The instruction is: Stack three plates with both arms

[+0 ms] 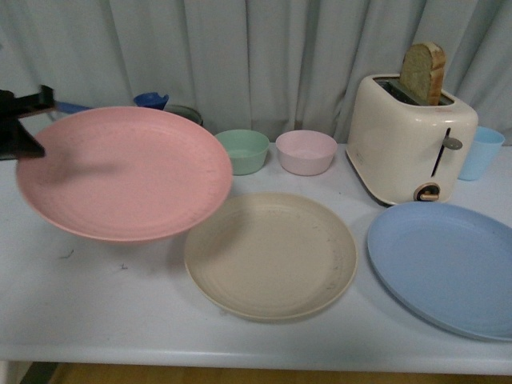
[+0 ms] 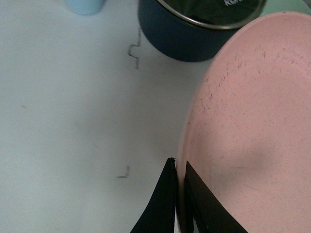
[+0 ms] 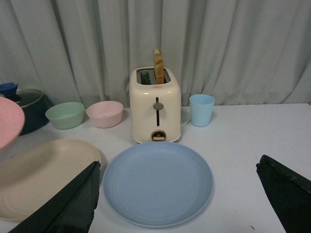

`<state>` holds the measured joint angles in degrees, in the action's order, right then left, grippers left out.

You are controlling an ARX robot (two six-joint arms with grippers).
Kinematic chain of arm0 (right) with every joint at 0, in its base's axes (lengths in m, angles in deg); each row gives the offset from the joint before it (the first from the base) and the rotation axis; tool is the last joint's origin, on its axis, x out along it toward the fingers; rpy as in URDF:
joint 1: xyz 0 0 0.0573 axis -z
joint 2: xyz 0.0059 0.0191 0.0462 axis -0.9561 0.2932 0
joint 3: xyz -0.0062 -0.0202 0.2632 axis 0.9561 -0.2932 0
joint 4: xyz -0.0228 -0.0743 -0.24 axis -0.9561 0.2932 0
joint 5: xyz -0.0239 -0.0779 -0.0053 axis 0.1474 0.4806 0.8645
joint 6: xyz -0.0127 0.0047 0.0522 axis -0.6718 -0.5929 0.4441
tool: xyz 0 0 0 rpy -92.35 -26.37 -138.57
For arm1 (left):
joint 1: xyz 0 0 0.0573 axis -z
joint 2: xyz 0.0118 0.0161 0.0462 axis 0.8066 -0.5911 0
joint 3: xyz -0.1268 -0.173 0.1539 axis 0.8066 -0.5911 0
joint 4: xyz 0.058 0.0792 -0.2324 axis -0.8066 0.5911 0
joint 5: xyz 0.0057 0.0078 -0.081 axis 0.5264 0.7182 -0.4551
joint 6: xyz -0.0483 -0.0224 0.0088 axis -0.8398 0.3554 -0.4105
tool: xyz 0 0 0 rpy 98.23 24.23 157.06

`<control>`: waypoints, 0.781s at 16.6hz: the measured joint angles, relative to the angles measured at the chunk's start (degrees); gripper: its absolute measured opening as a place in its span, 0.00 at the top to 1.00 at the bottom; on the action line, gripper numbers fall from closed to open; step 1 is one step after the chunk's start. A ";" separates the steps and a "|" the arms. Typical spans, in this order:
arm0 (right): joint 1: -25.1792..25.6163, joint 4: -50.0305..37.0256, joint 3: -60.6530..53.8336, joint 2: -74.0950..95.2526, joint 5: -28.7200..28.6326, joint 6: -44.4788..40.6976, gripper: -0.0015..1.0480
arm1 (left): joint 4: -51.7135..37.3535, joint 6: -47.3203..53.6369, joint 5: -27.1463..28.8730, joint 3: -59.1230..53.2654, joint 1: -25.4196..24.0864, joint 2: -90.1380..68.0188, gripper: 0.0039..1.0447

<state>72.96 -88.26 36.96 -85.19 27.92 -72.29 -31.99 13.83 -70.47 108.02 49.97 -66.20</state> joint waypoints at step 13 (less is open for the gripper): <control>0.00 -0.02 0.00 0.00 0.00 0.00 0.06 | -1.33 -15.69 9.62 2.78 18.40 -12.24 0.98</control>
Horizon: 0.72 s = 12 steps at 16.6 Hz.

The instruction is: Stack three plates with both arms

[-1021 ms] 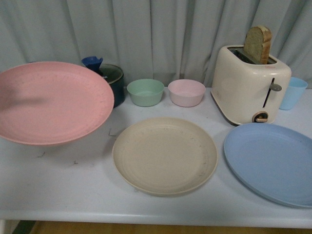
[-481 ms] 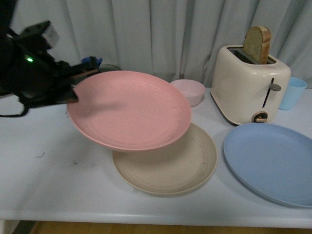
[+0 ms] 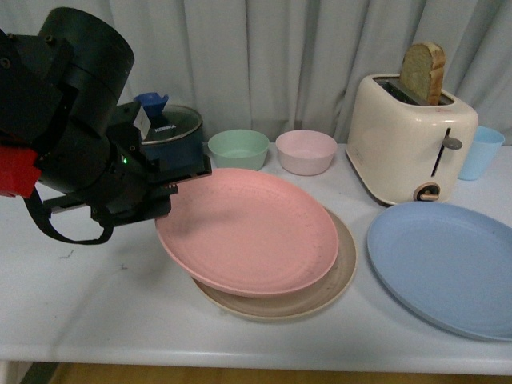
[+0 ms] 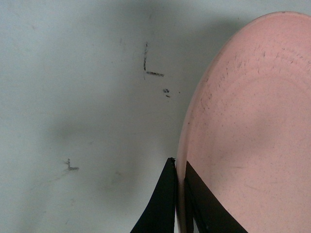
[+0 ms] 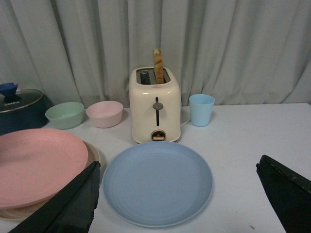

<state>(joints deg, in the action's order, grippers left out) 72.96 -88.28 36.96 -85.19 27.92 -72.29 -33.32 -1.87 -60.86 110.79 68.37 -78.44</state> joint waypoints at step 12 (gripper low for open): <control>0.00 0.02 0.00 0.00 -0.02 0.00 0.06 | -8.63 1.66 0.98 -7.06 2.10 4.68 0.35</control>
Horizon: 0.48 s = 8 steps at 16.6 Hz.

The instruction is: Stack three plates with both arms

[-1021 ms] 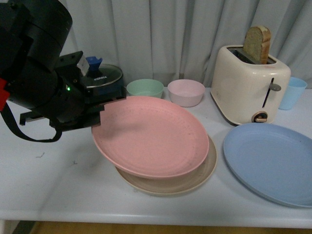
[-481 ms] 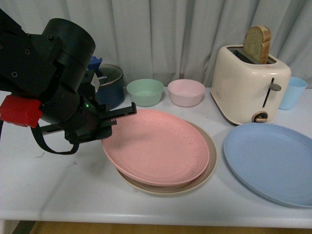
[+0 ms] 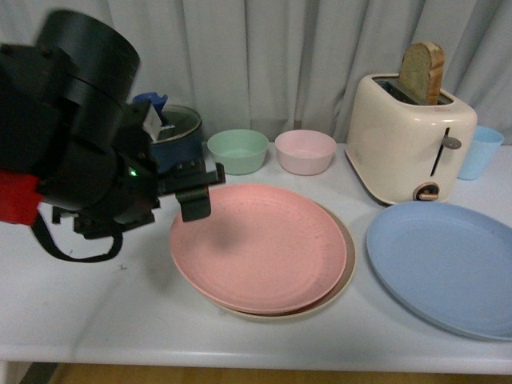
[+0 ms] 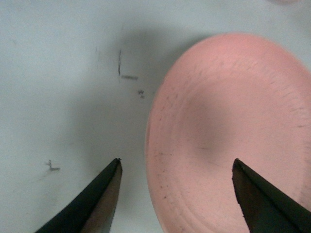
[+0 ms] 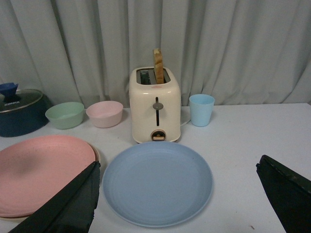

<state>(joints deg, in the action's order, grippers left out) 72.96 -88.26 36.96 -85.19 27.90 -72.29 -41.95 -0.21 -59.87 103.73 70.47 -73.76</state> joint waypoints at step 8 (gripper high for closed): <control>0.00 -0.02 0.00 0.00 0.02 0.00 0.06 | -54.40 20.44 7.85 -38.01 -6.67 29.49 0.61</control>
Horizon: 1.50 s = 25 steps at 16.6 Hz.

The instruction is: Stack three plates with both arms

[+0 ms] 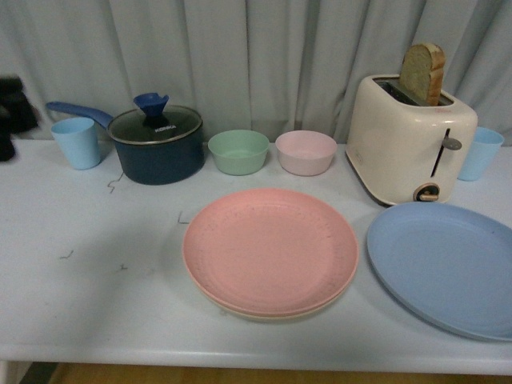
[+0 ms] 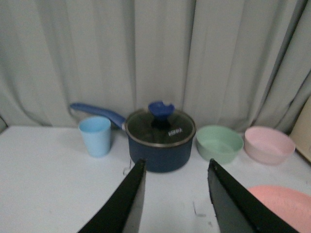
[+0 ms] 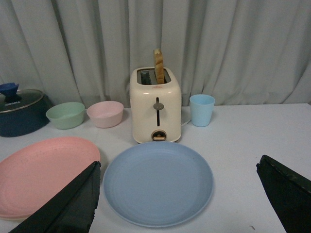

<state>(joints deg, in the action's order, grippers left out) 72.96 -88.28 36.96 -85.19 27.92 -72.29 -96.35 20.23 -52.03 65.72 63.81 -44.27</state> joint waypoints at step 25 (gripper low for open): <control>0.00 0.02 0.00 0.00 0.00 0.00 0.06 | 40.35 0.63 -10.51 -19.89 -9.88 59.98 0.99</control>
<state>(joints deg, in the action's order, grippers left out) 72.96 -88.26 36.96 -85.19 27.92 -72.29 -56.01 20.86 -62.54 45.83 53.93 15.70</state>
